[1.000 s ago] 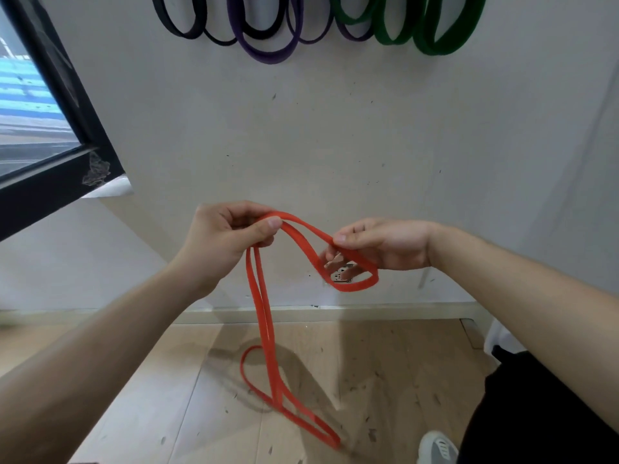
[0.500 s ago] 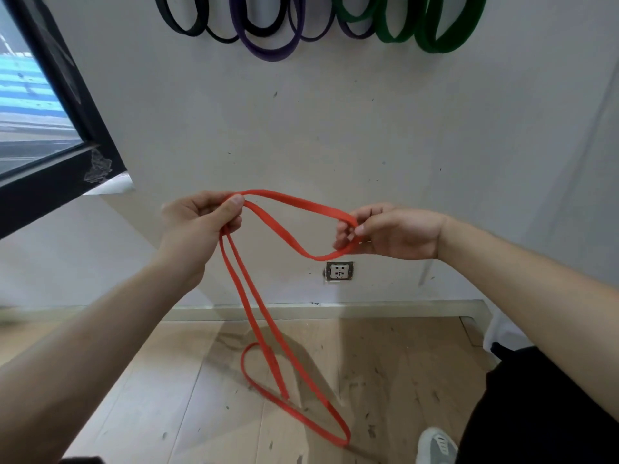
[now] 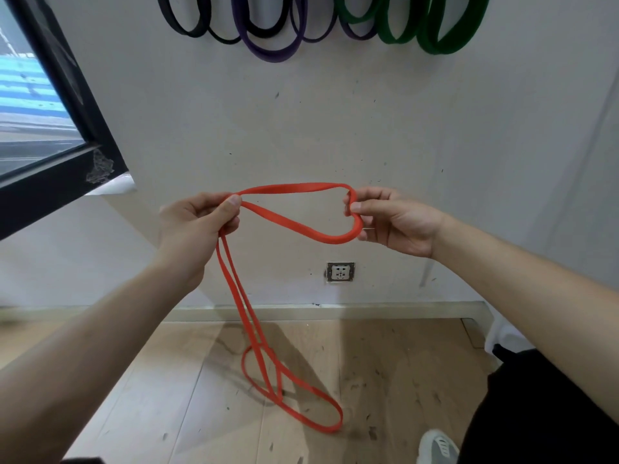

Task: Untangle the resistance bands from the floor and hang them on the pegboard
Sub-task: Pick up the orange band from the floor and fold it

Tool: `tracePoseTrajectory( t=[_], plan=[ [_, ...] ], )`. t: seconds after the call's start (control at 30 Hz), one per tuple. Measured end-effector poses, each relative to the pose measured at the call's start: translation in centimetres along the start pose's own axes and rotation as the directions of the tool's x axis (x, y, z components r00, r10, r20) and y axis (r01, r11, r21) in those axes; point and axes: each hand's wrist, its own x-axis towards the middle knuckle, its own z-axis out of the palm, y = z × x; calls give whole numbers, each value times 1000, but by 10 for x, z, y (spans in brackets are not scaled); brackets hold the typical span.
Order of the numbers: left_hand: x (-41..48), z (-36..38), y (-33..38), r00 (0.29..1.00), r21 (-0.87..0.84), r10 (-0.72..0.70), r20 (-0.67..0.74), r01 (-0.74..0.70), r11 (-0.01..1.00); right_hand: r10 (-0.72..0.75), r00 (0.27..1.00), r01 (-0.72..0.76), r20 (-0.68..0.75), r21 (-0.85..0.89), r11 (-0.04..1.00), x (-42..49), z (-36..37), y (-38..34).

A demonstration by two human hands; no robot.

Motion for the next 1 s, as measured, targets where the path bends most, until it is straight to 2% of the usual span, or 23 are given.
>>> tracePoseTrajectory(
  t=[0.1, 0.23, 0.37, 0.43, 0.6, 0.7, 0.83, 1.0],
  plan=[
    [0, 1, 0, 1000, -3, 4, 7, -4, 1000, -34, 991, 22, -130, -96, 995, 2, 4, 1],
    [-1, 2, 0, 1000, 0, 0, 4, 0, 1000, -46, 969, 24, -244, -93, 995, 3, 3, 0],
    [0, 2, -2, 1000, -14, -9, 13, 9, 1000, -15, 974, 13, -227, -7, 1000, 3, -2, 1],
    [2, 1, -3, 1000, -27, -13, 8, 13, 1000, -8, 977, 3, -213, -23, 1000, 3, -5, 2],
    [0, 1, -3, 998, -17, -5, 58, 6, 1000, -44, 968, -18, -248, -244, 970, 1, -9, 1],
    [-4, 3, -2, 989, -10, 17, 144, -16, 1000, -100, 957, -33, -271, -449, 893, 0, -6, 2],
    [-10, 11, -1, 967, 16, 49, 250, -55, 998, -169, 960, 27, -225, -525, 851, 3, 6, 6],
    [-15, 19, -1, 928, 47, 73, 365, -97, 994, -165, 986, 151, 24, -545, 825, -3, 37, 7]
  ],
)
